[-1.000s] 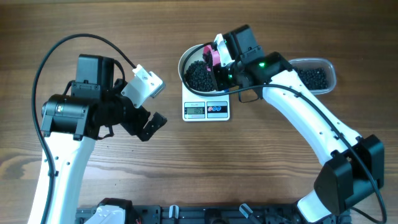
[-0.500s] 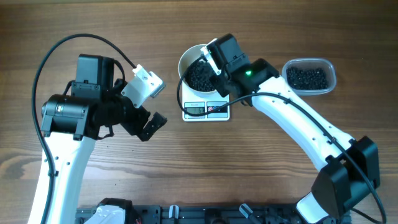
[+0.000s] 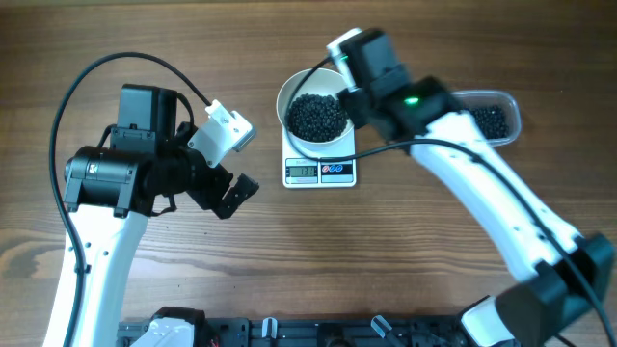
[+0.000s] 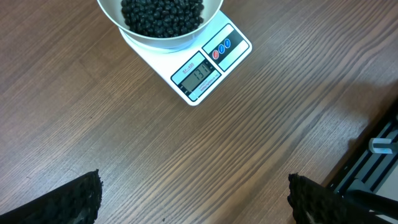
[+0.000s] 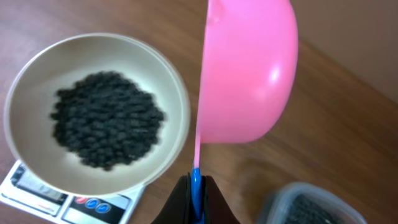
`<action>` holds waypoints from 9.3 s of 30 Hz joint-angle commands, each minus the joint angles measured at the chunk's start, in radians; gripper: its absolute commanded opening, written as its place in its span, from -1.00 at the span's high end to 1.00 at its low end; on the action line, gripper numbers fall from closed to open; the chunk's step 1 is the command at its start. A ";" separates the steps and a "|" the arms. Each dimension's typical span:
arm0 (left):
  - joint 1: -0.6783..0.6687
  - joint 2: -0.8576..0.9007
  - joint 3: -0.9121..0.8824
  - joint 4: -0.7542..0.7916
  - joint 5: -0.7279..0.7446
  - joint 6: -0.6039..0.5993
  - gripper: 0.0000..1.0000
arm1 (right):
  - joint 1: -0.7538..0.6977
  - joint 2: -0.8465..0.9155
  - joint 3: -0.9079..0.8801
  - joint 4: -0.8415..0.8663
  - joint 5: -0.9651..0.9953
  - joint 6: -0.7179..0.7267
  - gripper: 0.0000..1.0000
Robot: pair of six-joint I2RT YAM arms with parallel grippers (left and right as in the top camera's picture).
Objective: Scoop item into bowl and weigh 150g on scale
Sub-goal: 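Dip the scoop back into the bean tub with the right gripper, then carry the scoop to the bowl and tilt it to pour, then hold the scoop over the bowl, shaking small amounts of beans in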
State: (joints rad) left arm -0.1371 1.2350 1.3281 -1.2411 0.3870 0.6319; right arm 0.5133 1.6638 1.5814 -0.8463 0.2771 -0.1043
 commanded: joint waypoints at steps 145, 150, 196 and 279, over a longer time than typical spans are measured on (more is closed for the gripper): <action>0.005 -0.008 -0.003 0.000 0.001 0.018 -1.00 | -0.073 0.032 -0.076 0.058 -0.474 0.189 0.92; 0.005 -0.008 -0.003 0.000 0.001 0.019 -1.00 | -0.071 0.037 -0.076 0.087 -0.527 0.198 0.91; 0.005 -0.008 -0.003 0.000 0.001 0.018 -1.00 | -0.085 0.049 -0.076 0.114 -0.578 0.213 0.91; 0.005 -0.008 -0.003 0.000 0.001 0.019 -1.00 | -0.095 0.092 -0.067 0.165 -0.634 0.194 0.91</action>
State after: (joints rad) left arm -0.1371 1.2350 1.3277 -1.2407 0.3870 0.6319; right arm 0.4183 1.7508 1.5021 -0.7147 -0.2806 0.0555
